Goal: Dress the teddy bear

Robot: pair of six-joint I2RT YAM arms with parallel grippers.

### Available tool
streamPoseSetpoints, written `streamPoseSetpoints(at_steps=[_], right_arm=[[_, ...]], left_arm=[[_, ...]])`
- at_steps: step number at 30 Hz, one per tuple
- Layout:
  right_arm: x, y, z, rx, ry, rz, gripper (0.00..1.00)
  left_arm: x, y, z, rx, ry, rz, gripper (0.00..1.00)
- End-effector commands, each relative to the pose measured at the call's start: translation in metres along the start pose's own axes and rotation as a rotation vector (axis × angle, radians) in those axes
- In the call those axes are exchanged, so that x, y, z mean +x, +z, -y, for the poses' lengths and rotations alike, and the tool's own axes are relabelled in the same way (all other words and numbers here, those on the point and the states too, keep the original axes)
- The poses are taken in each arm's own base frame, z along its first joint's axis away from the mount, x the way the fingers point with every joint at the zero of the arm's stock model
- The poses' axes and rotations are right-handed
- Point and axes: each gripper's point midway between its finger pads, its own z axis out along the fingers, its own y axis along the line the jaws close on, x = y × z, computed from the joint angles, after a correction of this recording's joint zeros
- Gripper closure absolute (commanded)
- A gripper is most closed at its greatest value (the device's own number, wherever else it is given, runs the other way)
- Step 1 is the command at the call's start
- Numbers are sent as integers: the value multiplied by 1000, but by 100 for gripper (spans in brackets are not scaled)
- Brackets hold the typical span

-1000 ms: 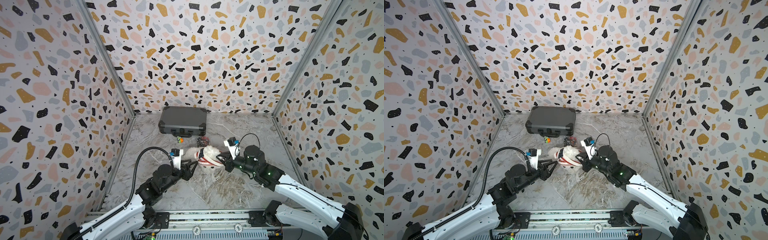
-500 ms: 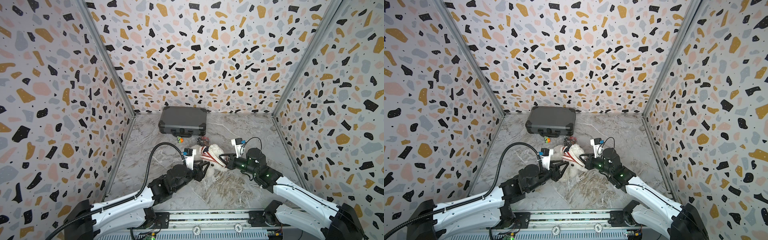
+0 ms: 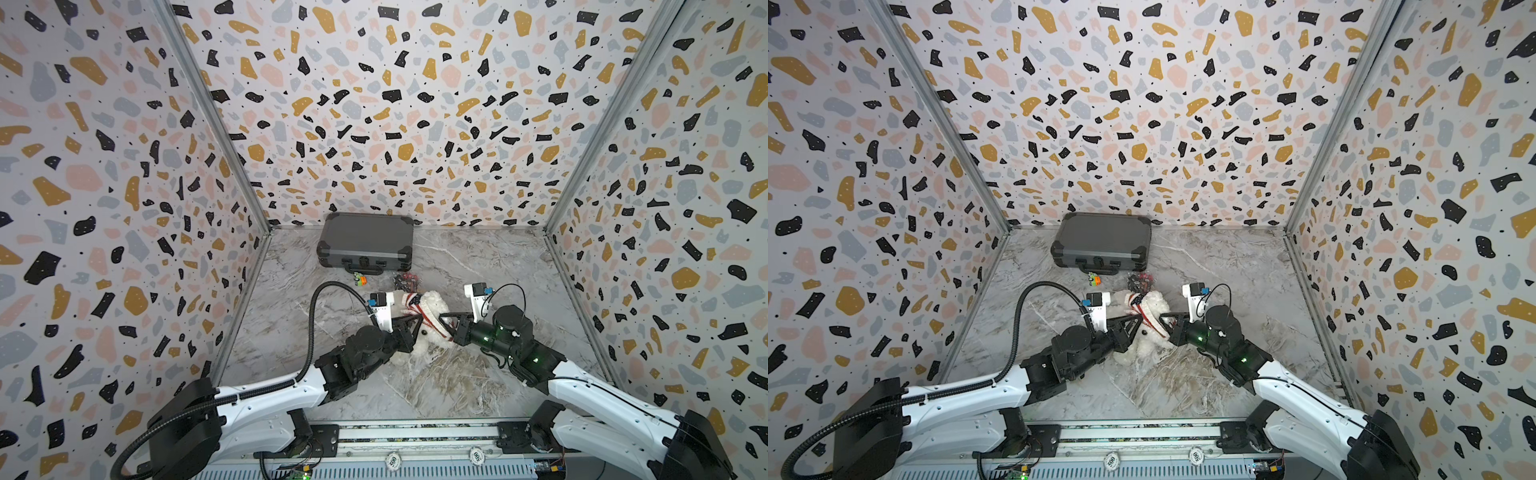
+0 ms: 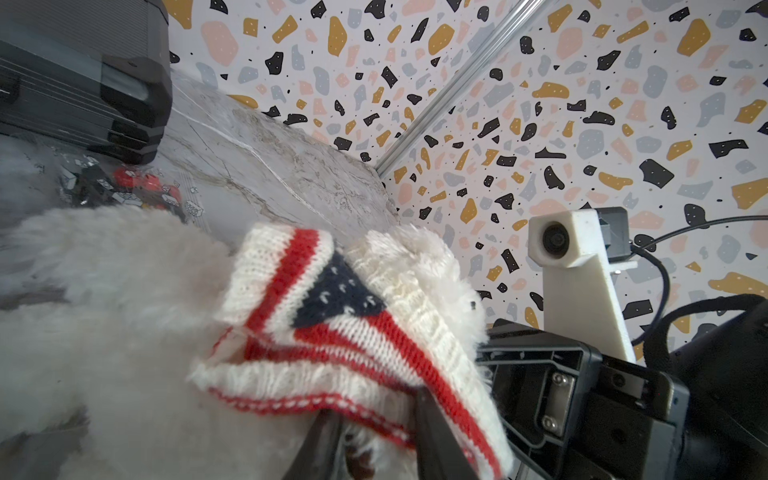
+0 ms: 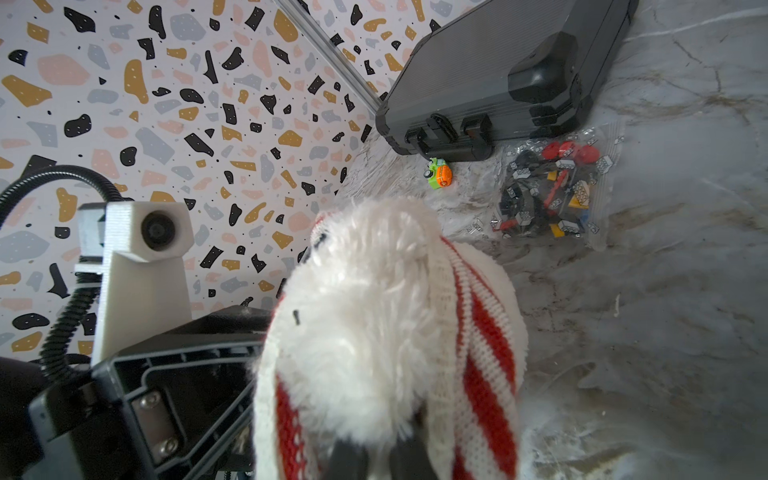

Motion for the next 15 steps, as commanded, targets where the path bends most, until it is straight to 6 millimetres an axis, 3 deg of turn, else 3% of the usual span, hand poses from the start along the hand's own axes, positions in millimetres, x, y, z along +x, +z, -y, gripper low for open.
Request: streamPoseSetpoints(at_steps=[1,5,11,15], right_arm=[[-12,-5,-26,-83,-65,53,100],[-8,-6,-23,-38,-100,56,100],[-14,-18,-24,-43,-85,162,100],[-24,-24,-22,-28,-82,237,100]], left_arm=[[-12,1,23,71,-15,35,74],[-11,1,21,40,23,13,73],[-13,-9,14,-33,67,1,53],[-15,-17,19,-46,66,10,57]])
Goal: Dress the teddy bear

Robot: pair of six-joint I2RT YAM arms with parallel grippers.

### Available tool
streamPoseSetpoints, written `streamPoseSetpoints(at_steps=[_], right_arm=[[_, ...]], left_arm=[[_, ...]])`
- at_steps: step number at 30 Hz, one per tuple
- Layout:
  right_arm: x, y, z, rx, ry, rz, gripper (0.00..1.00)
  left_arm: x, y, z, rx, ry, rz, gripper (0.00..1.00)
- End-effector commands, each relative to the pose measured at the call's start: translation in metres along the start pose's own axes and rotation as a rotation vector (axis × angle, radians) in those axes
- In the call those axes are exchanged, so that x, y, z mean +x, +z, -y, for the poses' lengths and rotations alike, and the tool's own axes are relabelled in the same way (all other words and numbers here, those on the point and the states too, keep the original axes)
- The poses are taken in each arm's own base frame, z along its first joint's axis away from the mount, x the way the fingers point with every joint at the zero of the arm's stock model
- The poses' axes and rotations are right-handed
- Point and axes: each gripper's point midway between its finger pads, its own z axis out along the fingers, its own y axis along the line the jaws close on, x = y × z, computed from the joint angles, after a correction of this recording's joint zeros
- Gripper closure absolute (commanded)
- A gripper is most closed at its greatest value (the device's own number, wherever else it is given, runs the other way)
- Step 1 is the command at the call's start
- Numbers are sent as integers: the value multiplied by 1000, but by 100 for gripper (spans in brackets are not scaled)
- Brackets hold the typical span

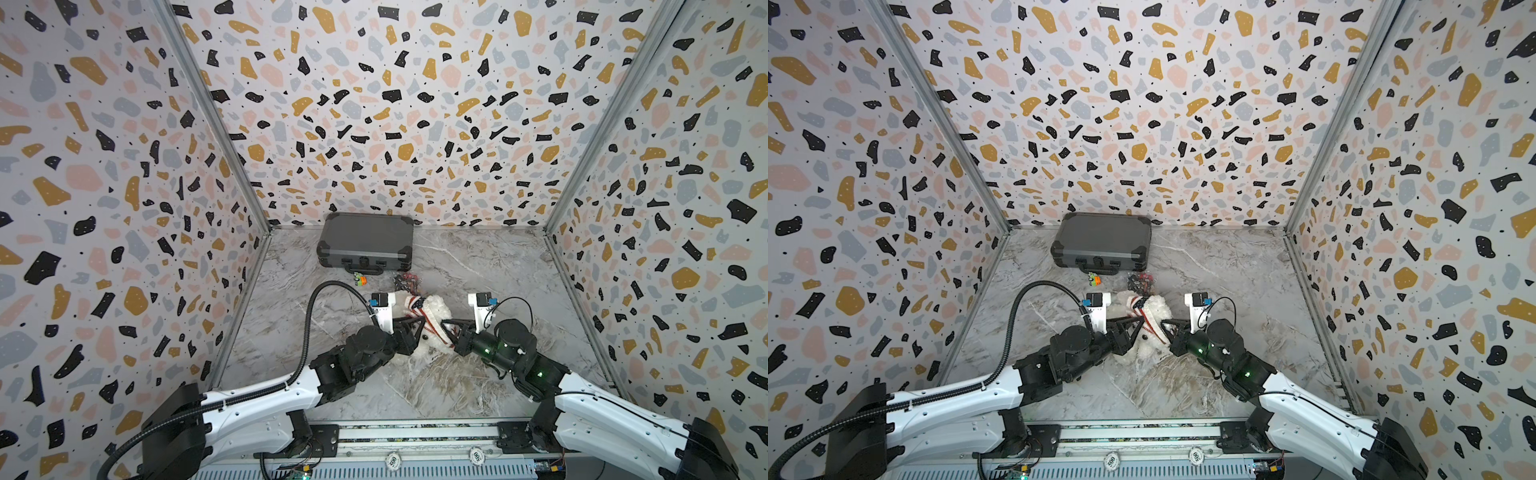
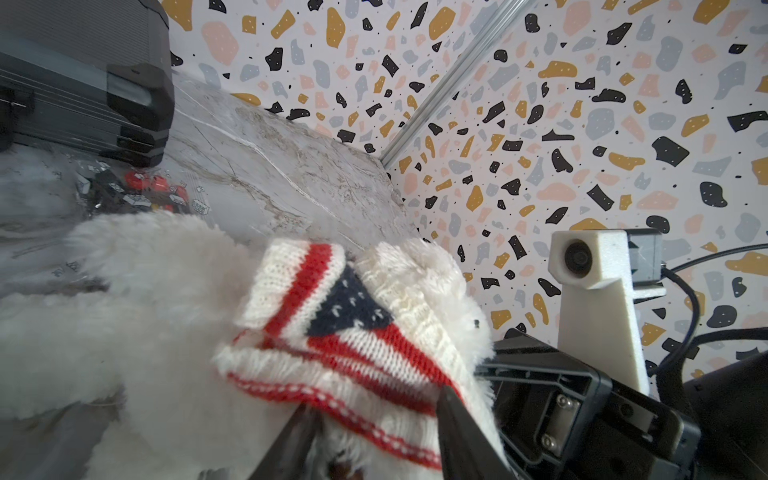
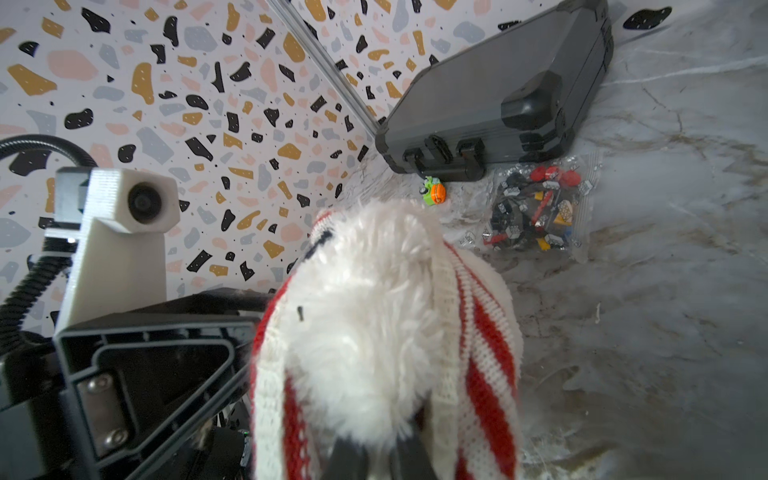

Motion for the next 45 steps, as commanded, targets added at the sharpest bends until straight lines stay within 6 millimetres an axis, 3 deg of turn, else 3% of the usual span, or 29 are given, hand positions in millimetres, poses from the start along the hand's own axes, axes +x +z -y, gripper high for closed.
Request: streamPoseSetpoints(at_steps=[1,12,28,35,41,45], right_arm=[[-35,-8,-15,-36,-5,155,100],[-53,-9,-13,-17,-36,253,100],[-46,-14,-11,-52,-41,271,100],[-45,-15,-11,-56,-49,276,100],[-44,-17,-11,-60,-45,279,100],[-45,-19,-10,-60,-44,287,100]], left_arm=[[-12,-7,10,-10,10,35,58],[-11,0,36,44,-34,32,78],[-12,18,63,160,-98,48,79],[-14,18,66,186,-155,61,77],[-9,22,61,177,-175,55,86],[-7,21,61,183,-180,50,85]])
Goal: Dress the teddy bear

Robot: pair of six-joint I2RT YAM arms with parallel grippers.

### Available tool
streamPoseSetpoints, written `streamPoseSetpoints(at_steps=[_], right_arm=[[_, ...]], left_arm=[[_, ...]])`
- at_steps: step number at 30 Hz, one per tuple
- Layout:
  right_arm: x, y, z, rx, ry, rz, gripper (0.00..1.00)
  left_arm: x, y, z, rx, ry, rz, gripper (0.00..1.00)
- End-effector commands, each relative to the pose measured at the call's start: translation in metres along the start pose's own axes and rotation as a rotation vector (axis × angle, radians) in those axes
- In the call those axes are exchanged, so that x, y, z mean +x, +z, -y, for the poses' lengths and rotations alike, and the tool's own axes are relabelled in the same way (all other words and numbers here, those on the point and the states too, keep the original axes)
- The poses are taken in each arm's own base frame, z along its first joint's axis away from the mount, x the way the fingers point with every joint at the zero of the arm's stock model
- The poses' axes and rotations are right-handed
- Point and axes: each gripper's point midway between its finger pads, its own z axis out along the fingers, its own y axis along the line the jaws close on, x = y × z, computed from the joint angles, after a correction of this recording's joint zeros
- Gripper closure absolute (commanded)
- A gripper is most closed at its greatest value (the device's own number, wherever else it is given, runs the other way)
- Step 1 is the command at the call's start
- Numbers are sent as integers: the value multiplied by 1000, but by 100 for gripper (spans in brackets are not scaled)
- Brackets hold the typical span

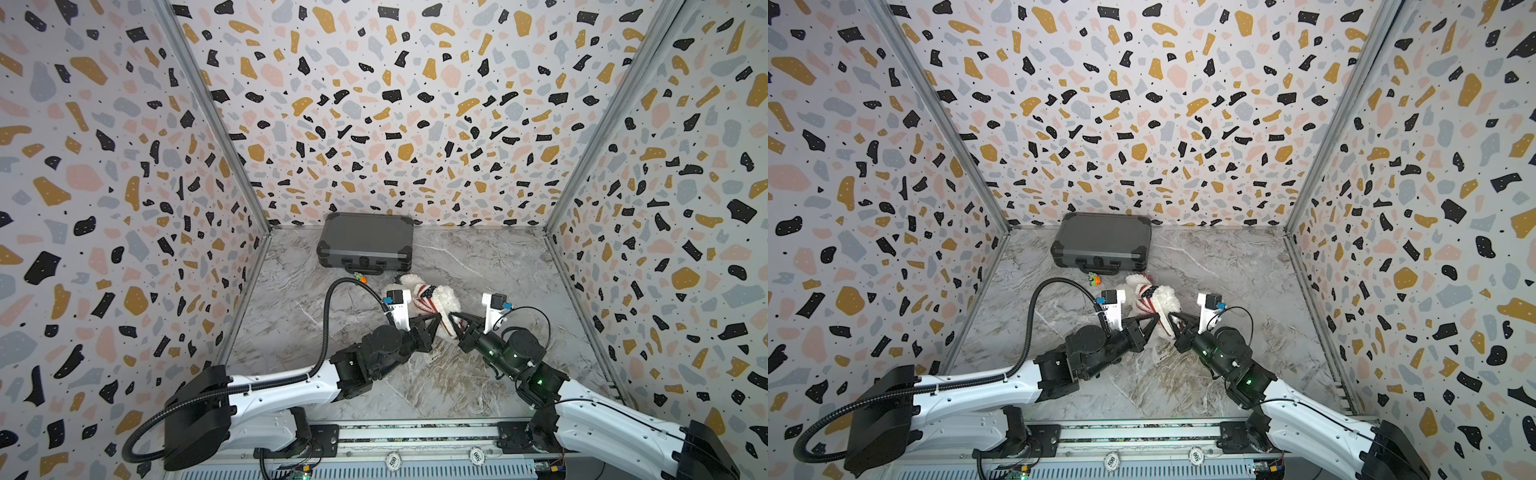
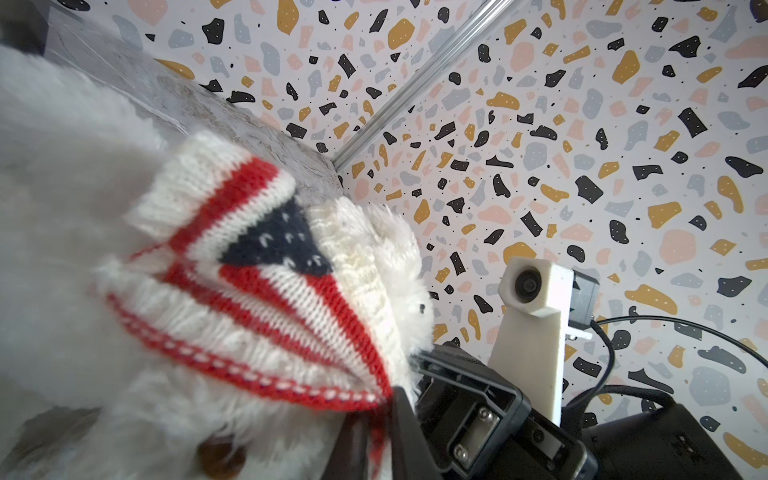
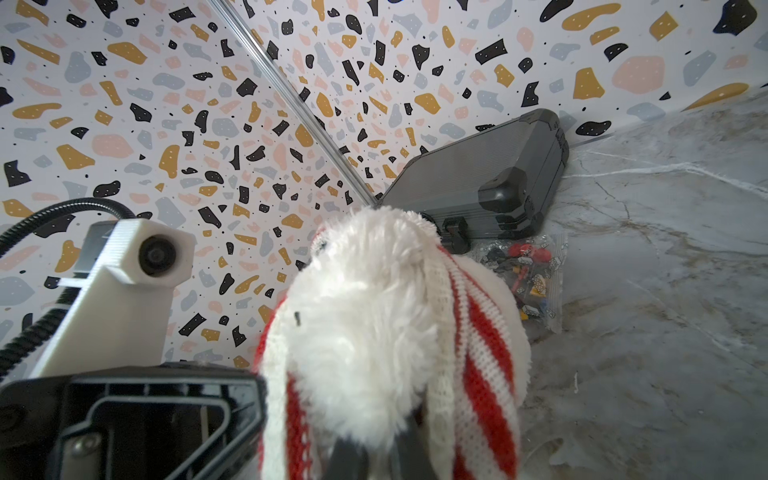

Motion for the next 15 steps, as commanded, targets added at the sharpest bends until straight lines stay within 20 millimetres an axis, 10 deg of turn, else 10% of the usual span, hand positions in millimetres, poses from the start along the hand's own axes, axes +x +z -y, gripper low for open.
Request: streamPoseSetpoints(at_steps=[1,15], right_arm=[[-21,-5,-16,-60,-7,77,100],[-22,-7,-16,-63,-1,82,100]], left_arm=[[-7,-3,15,67,-27,25,83],[-9,-15,5,69,-76,63,82]])
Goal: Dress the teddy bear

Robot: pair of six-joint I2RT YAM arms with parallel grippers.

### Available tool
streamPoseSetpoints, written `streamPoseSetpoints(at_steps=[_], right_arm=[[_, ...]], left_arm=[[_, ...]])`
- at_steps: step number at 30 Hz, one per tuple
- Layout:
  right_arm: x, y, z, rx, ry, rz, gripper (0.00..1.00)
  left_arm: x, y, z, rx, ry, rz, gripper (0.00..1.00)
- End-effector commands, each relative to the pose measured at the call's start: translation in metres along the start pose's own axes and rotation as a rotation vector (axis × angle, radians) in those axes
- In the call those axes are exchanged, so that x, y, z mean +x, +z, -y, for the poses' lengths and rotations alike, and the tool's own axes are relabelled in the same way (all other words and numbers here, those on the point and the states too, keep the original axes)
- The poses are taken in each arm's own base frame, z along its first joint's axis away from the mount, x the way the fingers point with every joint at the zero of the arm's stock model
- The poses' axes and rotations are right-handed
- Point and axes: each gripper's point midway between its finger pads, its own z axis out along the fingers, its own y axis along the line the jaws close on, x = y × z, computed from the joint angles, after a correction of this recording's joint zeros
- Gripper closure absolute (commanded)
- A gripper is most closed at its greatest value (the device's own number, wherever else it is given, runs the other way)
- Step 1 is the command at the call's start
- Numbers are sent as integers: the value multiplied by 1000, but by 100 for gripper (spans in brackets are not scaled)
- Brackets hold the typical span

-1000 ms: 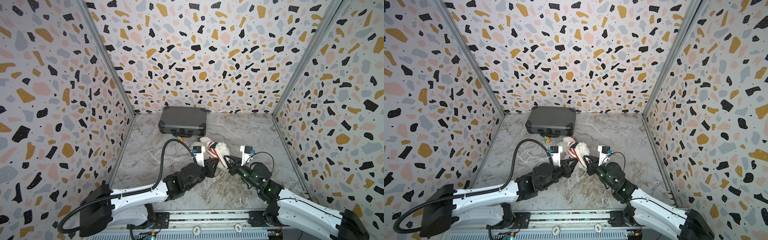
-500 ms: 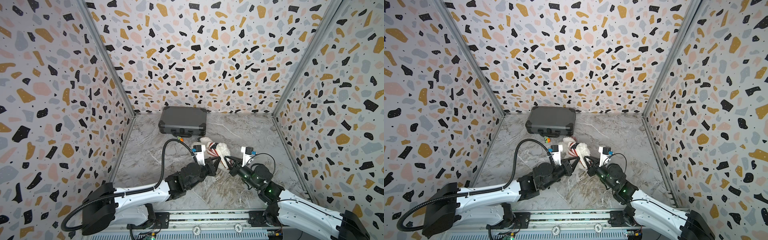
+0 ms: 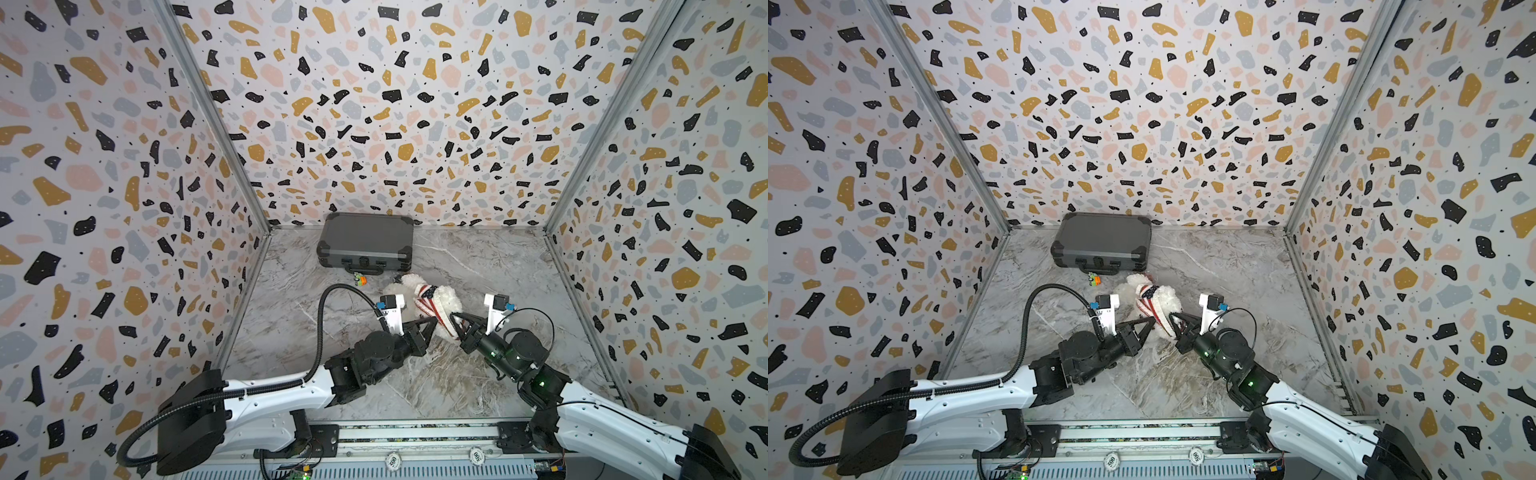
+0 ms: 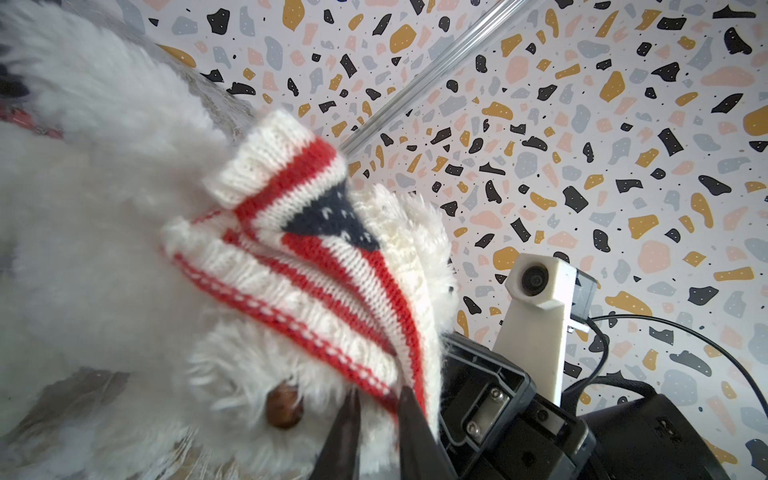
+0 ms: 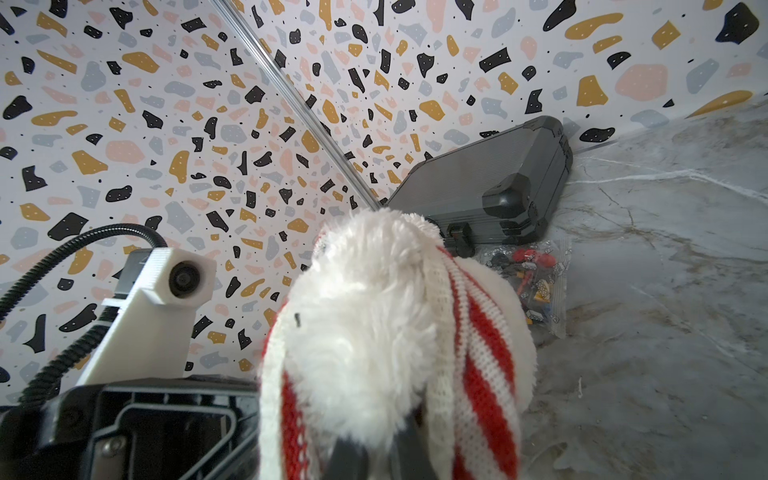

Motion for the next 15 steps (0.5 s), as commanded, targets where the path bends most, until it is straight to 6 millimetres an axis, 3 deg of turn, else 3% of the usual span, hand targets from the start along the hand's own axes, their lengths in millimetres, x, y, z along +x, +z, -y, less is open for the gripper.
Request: streamPoseSetpoints(at_steps=[1,15], right_arm=[[-18,-3,-14,-52,-2,66,100],[-17,-3,-16,-61,-5,62,100]], left_arm=[[-13,-2,15,54,-25,56,82],[-15,6,17,63,-47,68,83]])
